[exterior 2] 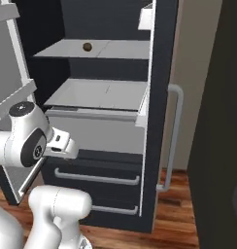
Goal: Pick up both kiwis from the fridge and place them inside the tupperware on the counter.
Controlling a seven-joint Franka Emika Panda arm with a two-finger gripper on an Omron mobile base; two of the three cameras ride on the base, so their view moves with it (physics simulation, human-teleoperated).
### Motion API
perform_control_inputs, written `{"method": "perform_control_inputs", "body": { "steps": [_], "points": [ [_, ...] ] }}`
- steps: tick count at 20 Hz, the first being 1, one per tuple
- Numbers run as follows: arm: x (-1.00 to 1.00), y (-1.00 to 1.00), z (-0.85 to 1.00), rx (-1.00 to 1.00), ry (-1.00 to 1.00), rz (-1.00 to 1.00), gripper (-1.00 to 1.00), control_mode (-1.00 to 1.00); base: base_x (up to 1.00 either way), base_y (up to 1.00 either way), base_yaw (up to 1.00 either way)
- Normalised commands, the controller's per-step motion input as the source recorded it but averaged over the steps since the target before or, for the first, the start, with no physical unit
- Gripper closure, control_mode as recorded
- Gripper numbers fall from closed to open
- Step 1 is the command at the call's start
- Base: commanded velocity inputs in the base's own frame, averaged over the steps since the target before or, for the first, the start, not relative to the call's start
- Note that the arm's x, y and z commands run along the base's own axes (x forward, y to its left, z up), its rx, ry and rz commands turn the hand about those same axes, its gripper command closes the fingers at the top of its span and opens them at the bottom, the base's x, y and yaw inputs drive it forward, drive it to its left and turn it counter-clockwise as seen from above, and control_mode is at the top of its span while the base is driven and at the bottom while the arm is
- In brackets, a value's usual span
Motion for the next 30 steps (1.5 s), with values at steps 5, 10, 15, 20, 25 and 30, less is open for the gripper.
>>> {"method": "perform_control_inputs", "body": {
  "steps": [5,10,15,20,25,30],
  "points": [
    [0.00,0.00,0.00,0.00,0.00,0.00,-1.00,1.00,0.67,-0.22,0.37],
    [0.00,0.00,0.00,0.00,0.00,0.00,-1.00,1.00,0.76,-0.09,0.25],
    [0.00,0.00,0.00,0.00,0.00,0.00,-1.00,1.00,0.75,-0.26,0.07],
    [0.00,0.00,0.00,0.00,0.00,0.00,-1.00,1.00,0.67,-0.31,0.00],
    [0.00,0.00,0.00,0.00,0.00,0.00,-1.00,1.00,0.80,-0.15,0.00],
    [0.76,-0.10,0.29,0.07,-0.03,0.00,-1.00,-1.00,0.00,0.00,0.00]
  ]
}}
